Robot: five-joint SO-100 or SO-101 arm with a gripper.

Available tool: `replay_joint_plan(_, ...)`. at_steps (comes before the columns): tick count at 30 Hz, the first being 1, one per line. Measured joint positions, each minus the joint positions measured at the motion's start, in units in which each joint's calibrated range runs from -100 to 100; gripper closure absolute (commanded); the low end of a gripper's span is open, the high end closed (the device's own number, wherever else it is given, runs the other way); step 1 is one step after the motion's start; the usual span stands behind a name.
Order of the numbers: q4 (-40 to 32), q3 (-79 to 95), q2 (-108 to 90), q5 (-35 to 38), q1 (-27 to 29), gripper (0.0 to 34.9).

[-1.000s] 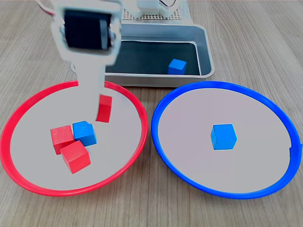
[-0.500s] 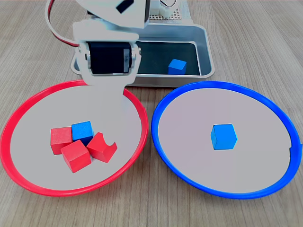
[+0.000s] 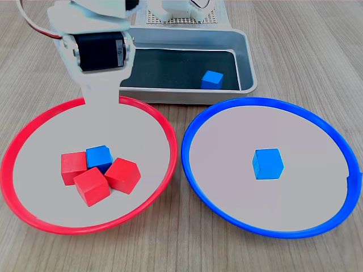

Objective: Resolve any anomalies and move all blocks to matching dishes

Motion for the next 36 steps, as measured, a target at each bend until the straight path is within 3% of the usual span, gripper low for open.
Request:
replay_joint_plan(23,-3.3,-6.5,6.0,-2.3,0.1,17.7)
replay_joint_plan(34,-2.4,-8.0,9.1,-0.9,-1.8,19.9)
replay_joint_plan(36,-1.9,-8.7,9.5,-0.4,-1.8,21.9)
